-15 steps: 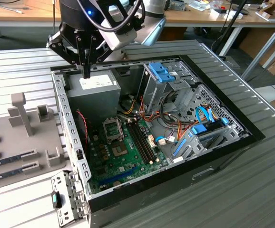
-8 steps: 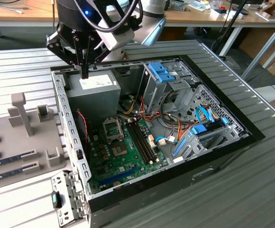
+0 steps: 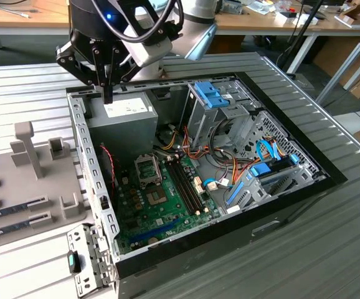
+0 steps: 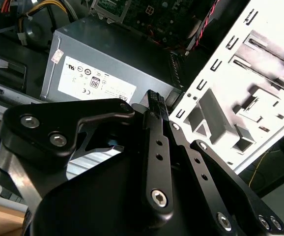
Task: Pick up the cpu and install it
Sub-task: 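Reach for the cpu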
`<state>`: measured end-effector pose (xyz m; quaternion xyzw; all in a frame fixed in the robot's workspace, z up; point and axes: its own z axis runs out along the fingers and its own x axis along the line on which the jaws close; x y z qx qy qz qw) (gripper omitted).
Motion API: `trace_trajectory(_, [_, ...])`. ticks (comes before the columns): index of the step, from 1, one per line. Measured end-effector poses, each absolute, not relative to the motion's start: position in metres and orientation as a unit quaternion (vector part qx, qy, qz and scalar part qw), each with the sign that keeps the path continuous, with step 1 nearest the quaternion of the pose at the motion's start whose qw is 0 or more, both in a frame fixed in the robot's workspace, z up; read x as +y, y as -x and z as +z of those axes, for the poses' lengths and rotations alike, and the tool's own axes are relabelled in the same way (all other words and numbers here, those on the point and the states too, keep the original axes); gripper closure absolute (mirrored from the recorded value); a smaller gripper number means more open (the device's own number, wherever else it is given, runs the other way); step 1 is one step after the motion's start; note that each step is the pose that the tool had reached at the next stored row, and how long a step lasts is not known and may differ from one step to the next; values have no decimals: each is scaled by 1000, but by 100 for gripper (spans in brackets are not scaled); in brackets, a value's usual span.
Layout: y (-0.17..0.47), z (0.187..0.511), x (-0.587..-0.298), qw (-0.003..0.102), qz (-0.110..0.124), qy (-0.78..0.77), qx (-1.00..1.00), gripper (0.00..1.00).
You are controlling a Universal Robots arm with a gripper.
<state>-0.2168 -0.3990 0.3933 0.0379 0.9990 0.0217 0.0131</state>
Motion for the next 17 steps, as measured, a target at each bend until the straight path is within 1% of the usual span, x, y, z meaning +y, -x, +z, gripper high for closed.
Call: trace_trajectory(17, [228, 393, -399, 13, 22, -38, 999, 89])
